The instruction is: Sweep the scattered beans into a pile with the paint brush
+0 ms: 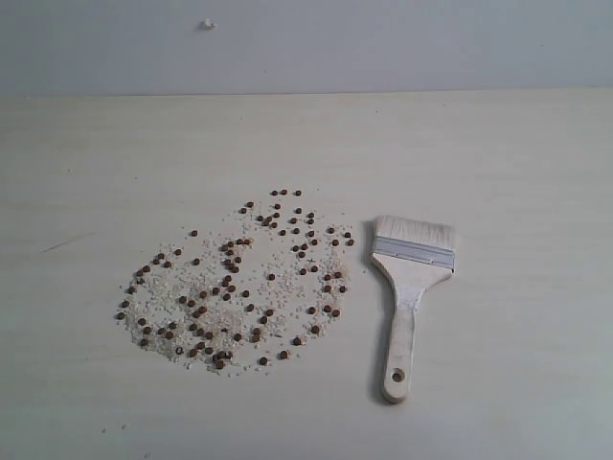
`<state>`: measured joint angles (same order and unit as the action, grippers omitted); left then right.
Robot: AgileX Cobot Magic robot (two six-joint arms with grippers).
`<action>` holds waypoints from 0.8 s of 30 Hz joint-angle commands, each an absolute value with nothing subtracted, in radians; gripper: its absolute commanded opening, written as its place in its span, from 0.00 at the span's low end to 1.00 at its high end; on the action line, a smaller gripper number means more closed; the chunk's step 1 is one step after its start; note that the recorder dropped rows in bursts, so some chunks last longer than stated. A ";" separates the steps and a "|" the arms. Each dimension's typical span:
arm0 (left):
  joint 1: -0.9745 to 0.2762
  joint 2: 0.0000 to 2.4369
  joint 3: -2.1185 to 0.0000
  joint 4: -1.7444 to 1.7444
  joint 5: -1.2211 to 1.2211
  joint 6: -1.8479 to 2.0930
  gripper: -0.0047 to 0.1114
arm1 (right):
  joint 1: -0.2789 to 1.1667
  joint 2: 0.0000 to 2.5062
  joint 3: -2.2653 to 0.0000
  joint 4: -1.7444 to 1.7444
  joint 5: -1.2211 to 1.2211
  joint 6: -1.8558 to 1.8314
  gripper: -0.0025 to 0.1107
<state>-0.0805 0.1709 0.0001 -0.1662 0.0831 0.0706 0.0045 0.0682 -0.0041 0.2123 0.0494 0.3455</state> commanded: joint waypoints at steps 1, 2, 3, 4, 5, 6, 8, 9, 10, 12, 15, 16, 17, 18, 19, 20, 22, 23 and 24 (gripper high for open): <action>-0.079 0.163 0.000 -0.173 0.083 0.072 0.04 | -0.003 0.062 0.000 0.292 -0.144 0.506 0.02; -0.079 0.163 0.000 -0.173 0.083 0.072 0.04 | -0.003 0.062 0.000 0.289 -0.209 0.542 0.02; -0.079 0.163 0.000 -0.173 0.083 0.072 0.04 | 0.001 0.062 0.000 0.255 -0.259 0.563 0.02; -0.079 0.163 0.000 -0.173 0.083 0.072 0.04 | 0.000 0.062 -0.012 0.187 -0.287 0.578 0.02; -0.079 0.163 0.000 -0.173 0.083 0.072 0.04 | 0.000 0.069 -0.042 0.104 -0.290 0.581 0.02; -0.079 0.163 0.000 -0.173 0.083 0.072 0.04 | 0.001 0.087 -0.104 0.005 -0.250 0.617 0.02; -0.079 0.163 0.000 -0.173 0.083 0.072 0.04 | 0.001 0.135 -0.207 -0.110 -0.127 0.687 0.02; -0.079 0.163 0.000 -0.173 0.083 0.072 0.04 | 0.001 0.185 -0.288 -0.181 -0.015 0.715 0.02; -0.079 0.163 0.000 -0.173 0.083 0.072 0.04 | 0.001 0.225 -0.340 -0.211 0.061 0.710 0.02; -0.079 0.163 0.000 -0.173 0.083 0.072 0.04 | 0.001 0.338 -0.463 -0.227 0.242 0.659 0.02; -0.079 0.163 0.000 -0.173 0.083 0.072 0.04 | 0.001 0.530 -0.636 -0.079 0.510 0.409 0.02; -0.079 0.163 0.000 -0.173 0.083 0.072 0.04 | 0.001 0.584 -0.679 0.000 0.583 0.282 0.02; -0.079 0.163 0.000 -0.173 0.083 0.072 0.04 | 0.000 0.652 -0.730 0.070 0.680 0.170 0.02; -0.079 0.163 0.000 -0.173 0.083 0.072 0.04 | 0.000 0.706 -0.767 0.130 0.762 0.102 0.02; -0.079 0.163 0.000 -0.173 0.083 0.072 0.04 | 0.001 0.772 -0.808 0.179 0.852 0.034 0.02; -0.079 0.163 0.000 -0.173 0.083 0.072 0.04 | 0.001 0.834 -0.837 0.199 0.926 0.000 0.02; -0.079 0.163 0.000 -0.173 0.083 0.072 0.04 | 0.004 0.934 -0.856 0.213 1.003 0.000 0.02; -0.079 0.163 0.000 -0.173 0.083 0.072 0.04 | 0.017 0.971 -0.851 0.213 1.017 0.008 0.02; -0.079 0.163 0.000 -0.173 0.083 0.072 0.04 | 0.033 0.997 -0.842 0.213 1.027 0.023 0.02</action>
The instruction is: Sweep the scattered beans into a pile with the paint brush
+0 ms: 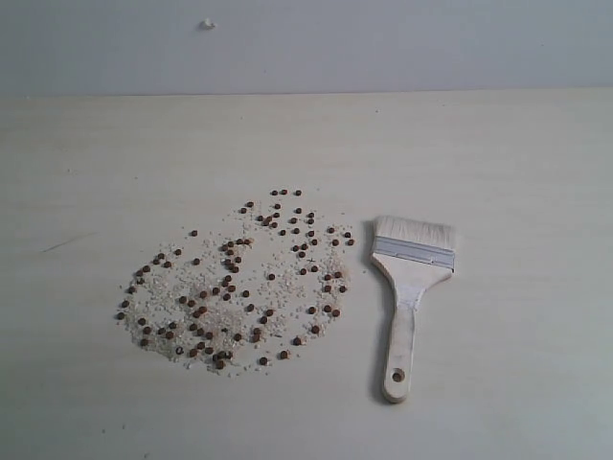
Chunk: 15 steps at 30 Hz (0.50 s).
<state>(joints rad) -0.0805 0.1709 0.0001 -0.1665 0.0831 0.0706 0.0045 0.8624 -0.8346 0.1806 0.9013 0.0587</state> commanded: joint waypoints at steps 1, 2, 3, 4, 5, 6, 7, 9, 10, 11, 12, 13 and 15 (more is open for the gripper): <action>-0.079 0.163 0.000 -0.173 0.083 0.072 0.04 | 0.069 1.029 -0.826 0.206 1.028 0.049 0.02; -0.079 0.163 0.000 -0.173 0.083 0.072 0.04 | 0.097 1.048 -0.814 0.201 1.022 0.083 0.02; -0.079 0.163 0.000 -0.173 0.083 0.072 0.04 | 0.130 1.065 -0.803 0.202 1.011 0.114 0.02; -0.079 0.163 0.000 -0.173 0.083 0.072 0.04 | 0.186 1.089 -0.785 0.202 0.983 0.179 0.02; -0.079 0.163 0.000 -0.173 0.083 0.072 0.04 | 0.228 1.105 -0.777 0.202 0.962 0.218 0.02; -0.079 0.163 0.000 -0.173 0.083 0.072 0.04 | 0.285 1.122 -0.772 0.202 0.943 0.246 0.02; -0.079 0.163 0.000 -0.173 0.083 0.072 0.04 | 0.341 1.151 -0.772 0.186 0.928 0.303 0.02; -0.079 0.163 0.000 -0.173 0.083 0.072 0.04 | 0.437 1.195 -0.775 0.149 0.902 0.391 0.02; -0.079 0.163 0.000 -0.173 0.083 0.072 0.04 | 0.492 1.220 -0.775 0.121 0.880 0.443 0.02; -0.079 0.163 0.000 -0.173 0.083 0.072 0.04 | 0.524 1.247 -0.775 0.084 0.866 0.502 0.02; -0.079 0.163 0.000 -0.173 0.083 0.072 0.04 | 0.558 1.274 -0.775 0.045 0.852 0.559 0.02; -0.079 0.163 0.000 -0.173 0.083 0.072 0.04 | 0.584 1.303 -0.775 0.007 0.842 0.617 0.02; -0.079 0.163 0.000 -0.173 0.083 0.072 0.04 | 0.617 1.353 -0.775 -0.044 0.826 0.709 0.02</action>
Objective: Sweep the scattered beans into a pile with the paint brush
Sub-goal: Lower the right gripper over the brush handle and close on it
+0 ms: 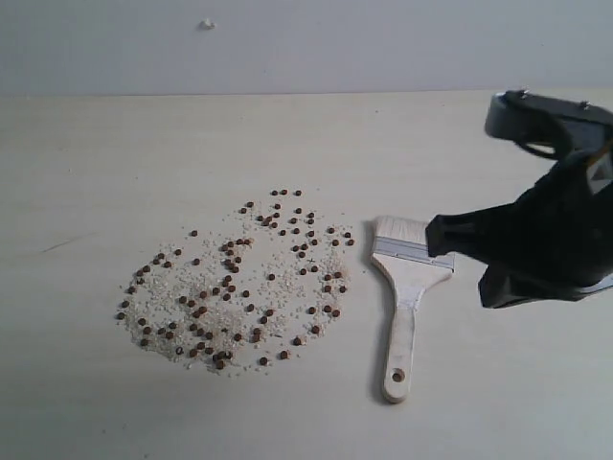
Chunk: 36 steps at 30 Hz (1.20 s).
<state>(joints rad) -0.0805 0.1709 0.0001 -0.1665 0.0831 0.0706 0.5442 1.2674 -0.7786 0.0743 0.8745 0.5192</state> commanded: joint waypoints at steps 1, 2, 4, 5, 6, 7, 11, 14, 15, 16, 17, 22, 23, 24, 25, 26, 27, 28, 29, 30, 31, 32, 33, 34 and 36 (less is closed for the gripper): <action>-0.079 0.163 0.000 -0.173 0.083 0.072 0.04 | 0.629 1.381 -0.775 -0.061 0.818 0.747 0.02; -0.079 0.163 0.000 -0.173 0.083 0.072 0.04 | 0.635 1.404 -0.775 -0.070 0.811 0.767 0.02; -0.079 0.163 0.000 -0.173 0.083 0.072 0.04 | 0.640 1.456 -0.775 -0.068 0.784 0.790 0.02; -0.079 0.163 0.000 -0.173 0.083 0.072 0.04 | 0.640 1.481 -0.775 -0.061 0.773 0.790 0.02; -0.079 0.163 0.000 -0.173 0.083 0.072 0.04 | 0.640 1.505 -0.775 -0.055 0.763 0.790 0.02; -0.079 0.163 0.000 -0.173 0.083 0.072 0.04 | 0.640 1.526 -0.775 -0.055 0.756 0.790 0.02; -0.079 0.163 0.000 -0.173 0.083 0.072 0.04 | 0.640 1.580 -0.775 -0.052 0.630 0.790 0.02; -0.079 0.163 0.000 -0.173 0.083 0.072 0.04 | 0.640 1.596 -0.775 -0.050 0.543 0.793 0.02; -0.079 0.163 0.000 -0.173 0.083 0.072 0.04 | 0.640 1.600 -0.775 -0.050 0.529 0.804 0.02; -0.079 0.163 0.000 -0.173 0.083 0.072 0.04 | 0.640 1.602 -0.775 -0.050 0.522 0.824 0.02; -0.079 0.163 0.000 -0.173 0.083 0.072 0.04 | 0.640 1.607 -0.775 -0.050 0.520 0.845 0.02; -0.079 0.163 0.000 -0.173 0.083 0.072 0.04 | 0.640 1.622 -0.775 -0.050 0.527 0.870 0.06; -0.079 0.163 0.000 -0.173 0.083 0.072 0.04 | 0.640 1.628 -0.775 -0.050 0.527 0.870 0.09; -0.079 0.163 0.000 -0.173 0.083 0.072 0.04 | 0.640 1.631 -0.775 -0.050 0.527 0.870 0.13; -0.079 0.163 0.000 -0.173 0.083 0.072 0.04 | 0.640 1.639 -0.775 -0.050 0.527 0.870 0.19; -0.079 0.163 0.000 -0.173 0.083 0.072 0.04 | 0.640 1.644 -0.775 -0.050 0.527 0.870 0.23; -0.079 0.163 0.000 -0.173 0.083 0.072 0.04 | 0.640 1.653 -0.775 -0.050 0.527 0.870 0.29; -0.079 0.163 0.000 -0.173 0.083 0.072 0.04 | 0.640 1.661 -0.775 -0.050 0.525 0.870 0.36; -0.079 0.163 0.000 -0.173 0.083 0.072 0.04 | 0.640 1.669 -0.775 -0.050 0.523 0.870 0.42; -0.079 0.163 0.000 -0.173 0.083 0.072 0.04 | 0.640 1.677 -0.775 -0.050 0.520 0.870 0.47; -0.079 0.163 0.000 -0.173 0.083 0.072 0.04 | 0.640 1.689 -0.775 -0.050 0.519 0.870 0.52; -0.079 0.163 0.000 -0.173 0.083 0.072 0.04 | 0.640 1.696 -0.775 -0.050 0.509 0.870 0.54; -0.079 0.163 0.000 -0.173 0.083 0.072 0.04 | 0.640 1.706 -0.775 -0.050 0.500 0.870 0.55; -0.079 0.163 0.000 -0.173 0.083 0.072 0.04 | 0.640 1.719 -0.775 -0.050 0.485 0.885 0.55; -0.079 0.163 0.000 -0.173 0.083 0.072 0.04 | 0.640 1.741 -0.775 -0.050 0.469 0.905 0.55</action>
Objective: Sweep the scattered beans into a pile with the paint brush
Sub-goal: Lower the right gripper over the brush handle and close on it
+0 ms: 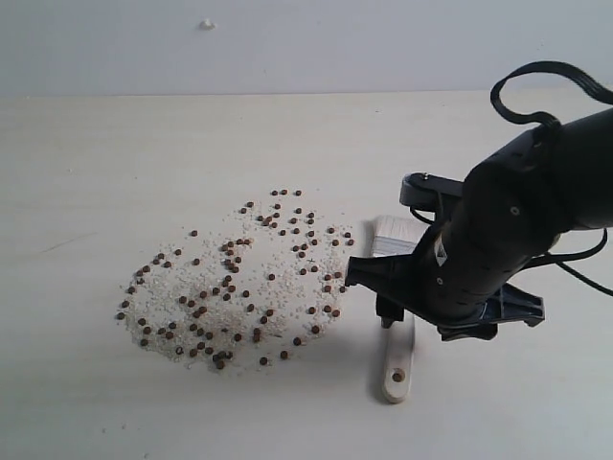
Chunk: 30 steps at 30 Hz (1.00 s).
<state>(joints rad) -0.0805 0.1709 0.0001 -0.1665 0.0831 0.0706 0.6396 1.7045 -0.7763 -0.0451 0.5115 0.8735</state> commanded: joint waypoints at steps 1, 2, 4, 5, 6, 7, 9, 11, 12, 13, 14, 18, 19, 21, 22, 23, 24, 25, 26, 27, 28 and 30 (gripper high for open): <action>-0.079 0.163 0.000 -0.173 0.083 0.072 0.04 | 0.640 1.750 -0.775 -0.050 0.461 0.916 0.55; -0.079 0.163 0.000 -0.173 0.083 0.072 0.04 | 0.640 1.758 -0.775 -0.050 0.453 0.922 0.55; -0.079 0.163 0.000 -0.173 0.083 0.072 0.04 | 0.640 1.764 -0.775 -0.050 0.438 0.931 0.55; -0.079 0.163 0.000 -0.173 0.083 0.072 0.04 | 0.640 1.767 -0.775 -0.050 0.436 0.947 0.55; -0.079 0.163 0.000 -0.173 0.083 0.072 0.04 | 0.640 1.768 -0.775 -0.050 0.436 0.957 0.55; -0.079 0.163 0.000 -0.173 0.083 0.072 0.04 | 0.640 1.770 -0.775 -0.055 0.436 0.969 0.55; -0.079 0.163 0.000 -0.173 0.083 0.072 0.04 | 0.640 1.770 -0.775 -0.060 0.431 0.979 0.55; -0.079 0.163 0.000 -0.173 0.083 0.072 0.04 | 0.640 1.770 -0.775 -0.062 0.432 0.979 0.55; -0.079 0.163 0.000 -0.173 0.083 0.072 0.04 | 0.640 1.770 -0.775 -0.062 0.432 0.979 0.55; -0.079 0.163 0.000 -0.173 0.083 0.072 0.04 | 0.640 1.770 -0.775 -0.062 0.432 0.979 0.55; -0.079 0.163 0.000 -0.173 0.083 0.072 0.04 | 0.640 1.770 -0.777 -0.060 0.432 0.979 0.54; -0.079 0.163 0.000 -0.173 0.083 0.072 0.04 | 0.640 1.770 -0.824 -0.090 0.495 0.979 0.48; -0.079 0.163 0.000 -0.173 0.083 0.072 0.04 | 0.640 1.770 -0.844 -0.105 0.517 0.979 0.47; -0.079 0.163 0.000 -0.173 0.083 0.072 0.04 | 0.640 1.770 -0.869 -0.115 0.548 0.969 0.48; -0.079 0.163 0.000 -0.173 0.083 0.072 0.04 | 0.640 1.770 -0.873 -0.115 0.550 0.962 0.48; -0.079 0.163 0.000 -0.173 0.083 0.072 0.04 | 0.640 1.770 -0.873 -0.123 0.552 0.962 0.48; -0.079 0.163 0.000 -0.173 0.083 0.072 0.04 | 0.640 1.770 -0.873 -0.132 0.552 0.968 0.48; -0.079 0.163 0.000 -0.173 0.083 0.072 0.04 | 0.640 1.770 -0.873 -0.133 0.554 0.971 0.48; -0.079 0.163 0.000 -0.173 0.083 0.072 0.04 | 0.640 1.775 -0.873 -0.133 0.554 0.971 0.48; -0.079 0.163 0.000 -0.173 0.083 0.072 0.04 | 0.640 1.780 -0.873 -0.133 0.554 0.971 0.48; -0.079 0.163 0.000 -0.173 0.083 0.072 0.04 | 0.640 1.787 -0.873 -0.133 0.554 0.971 0.48; -0.079 0.163 0.000 -0.173 0.083 0.072 0.04 | 0.640 1.807 -0.873 -0.133 0.554 0.973 0.48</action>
<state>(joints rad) -0.0805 0.1709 0.0001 -0.1665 0.0831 0.0706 0.6396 1.7829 -0.8667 -0.1217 0.5496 0.9748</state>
